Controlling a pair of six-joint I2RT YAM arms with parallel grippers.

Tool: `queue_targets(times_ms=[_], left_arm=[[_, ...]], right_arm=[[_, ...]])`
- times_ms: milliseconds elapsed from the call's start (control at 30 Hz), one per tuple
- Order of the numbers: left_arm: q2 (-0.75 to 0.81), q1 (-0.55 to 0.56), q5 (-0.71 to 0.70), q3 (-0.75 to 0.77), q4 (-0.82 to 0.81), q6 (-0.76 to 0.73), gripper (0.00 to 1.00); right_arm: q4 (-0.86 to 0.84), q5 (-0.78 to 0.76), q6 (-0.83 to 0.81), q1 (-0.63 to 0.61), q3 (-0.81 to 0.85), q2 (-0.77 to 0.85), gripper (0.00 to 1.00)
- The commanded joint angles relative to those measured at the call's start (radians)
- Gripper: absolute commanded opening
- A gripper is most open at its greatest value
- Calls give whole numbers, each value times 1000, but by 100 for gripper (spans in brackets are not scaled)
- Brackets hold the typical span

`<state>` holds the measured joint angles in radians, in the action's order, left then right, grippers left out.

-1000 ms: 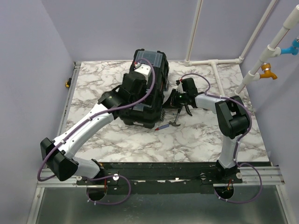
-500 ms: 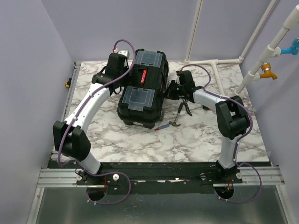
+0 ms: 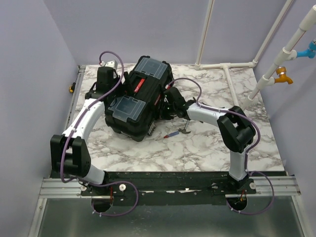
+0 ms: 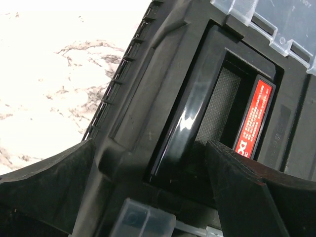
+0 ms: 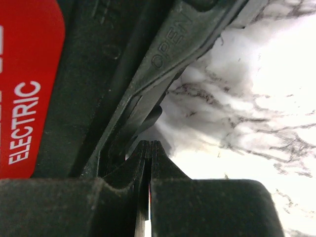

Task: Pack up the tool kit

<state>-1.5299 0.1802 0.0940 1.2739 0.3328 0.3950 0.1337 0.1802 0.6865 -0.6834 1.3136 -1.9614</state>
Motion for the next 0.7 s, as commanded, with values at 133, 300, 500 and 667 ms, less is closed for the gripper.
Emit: queue_targets(times_ms=[133,300,500,667], left_arm=[[301,39,19,-372,-77,108,95],[427,39,24,-449,-87,127,95],[442,40,-54,-367,11,95,97],[459,50,-117,-288,60,81,98]], right_arm=[[5,12,-28,-47,12,97,4],[59,-13,-61,46,6,127,4],[37,-56,-83,216,2,133,4],[46,-99,-108,268,133,9,4]])
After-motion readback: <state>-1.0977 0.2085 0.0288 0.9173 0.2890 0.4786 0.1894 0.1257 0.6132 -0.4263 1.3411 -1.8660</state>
